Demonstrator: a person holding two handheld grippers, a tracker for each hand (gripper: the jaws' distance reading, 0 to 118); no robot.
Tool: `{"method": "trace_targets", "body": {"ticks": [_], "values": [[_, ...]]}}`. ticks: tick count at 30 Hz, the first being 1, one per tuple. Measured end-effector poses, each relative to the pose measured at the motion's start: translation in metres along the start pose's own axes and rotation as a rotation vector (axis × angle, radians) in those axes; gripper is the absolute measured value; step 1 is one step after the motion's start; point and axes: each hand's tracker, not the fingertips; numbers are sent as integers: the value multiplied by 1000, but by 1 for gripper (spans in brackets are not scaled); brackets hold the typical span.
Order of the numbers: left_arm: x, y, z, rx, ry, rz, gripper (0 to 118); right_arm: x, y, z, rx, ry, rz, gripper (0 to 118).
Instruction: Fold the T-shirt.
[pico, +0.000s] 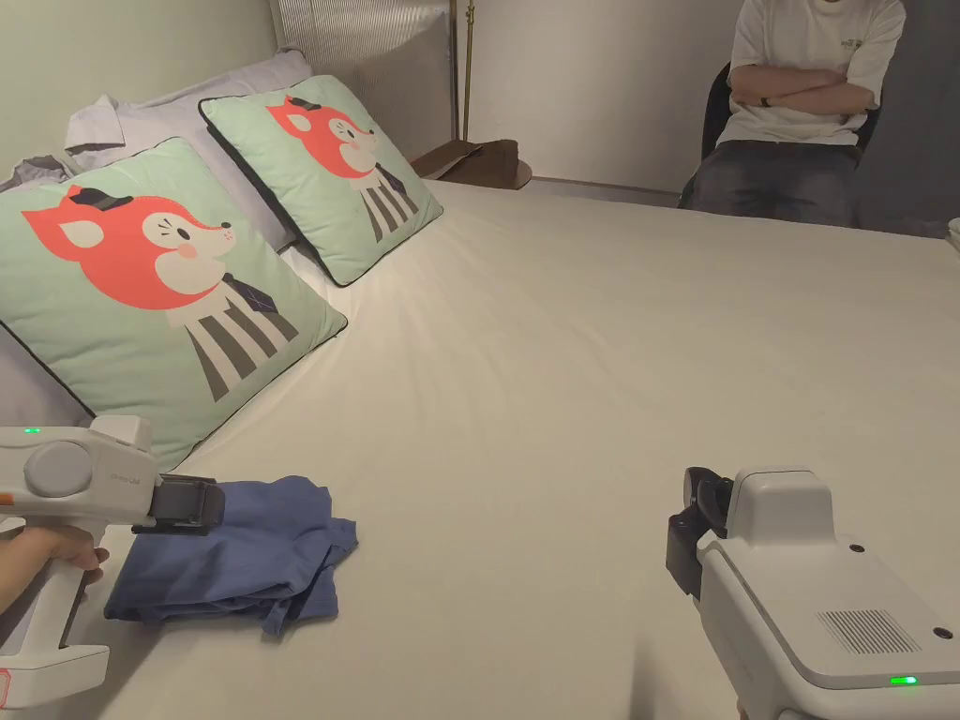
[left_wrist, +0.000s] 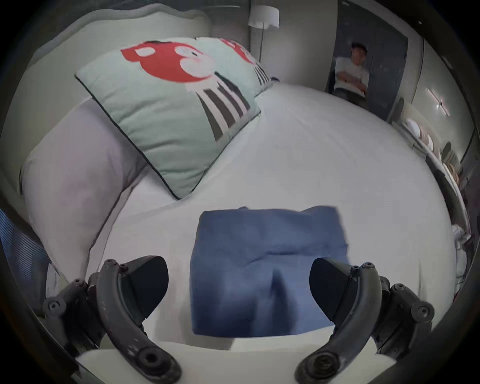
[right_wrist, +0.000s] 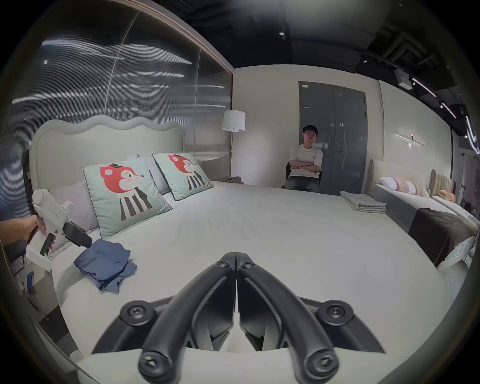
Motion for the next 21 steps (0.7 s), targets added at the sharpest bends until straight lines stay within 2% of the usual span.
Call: {"method": "trace_targets", "body": {"ticks": [8, 15, 21], "values": [[69, 2, 108, 265, -34, 30, 108, 33, 20, 51, 82, -37, -6, 0], [173, -20, 205, 638, -91, -44, 108, 80, 36, 100, 156, -104, -18, 0], [257, -53, 244, 857, -161, -99, 108, 118, 43, 136, 216, -195, 1, 0]]}}
